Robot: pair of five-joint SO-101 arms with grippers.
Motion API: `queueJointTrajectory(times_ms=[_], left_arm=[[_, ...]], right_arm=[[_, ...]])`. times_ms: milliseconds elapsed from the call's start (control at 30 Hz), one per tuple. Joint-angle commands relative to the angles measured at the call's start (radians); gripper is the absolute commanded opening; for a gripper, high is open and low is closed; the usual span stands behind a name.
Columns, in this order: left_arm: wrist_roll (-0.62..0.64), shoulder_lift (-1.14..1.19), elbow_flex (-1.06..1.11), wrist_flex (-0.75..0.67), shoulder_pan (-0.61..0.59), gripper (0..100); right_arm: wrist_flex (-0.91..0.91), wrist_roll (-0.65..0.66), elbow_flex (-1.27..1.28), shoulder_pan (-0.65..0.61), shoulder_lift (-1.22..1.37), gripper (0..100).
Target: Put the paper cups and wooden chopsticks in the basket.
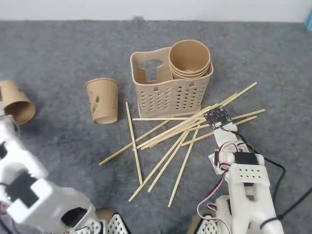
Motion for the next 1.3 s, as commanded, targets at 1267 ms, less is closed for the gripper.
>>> queueJointTrajectory(times_ms=[1267], left_arm=[[0.281,-0.232,-0.291,0.856,0.282,1]], right_arm=[[-0.002,0.006,-0.003,-0.008,-0.036,0.8]])
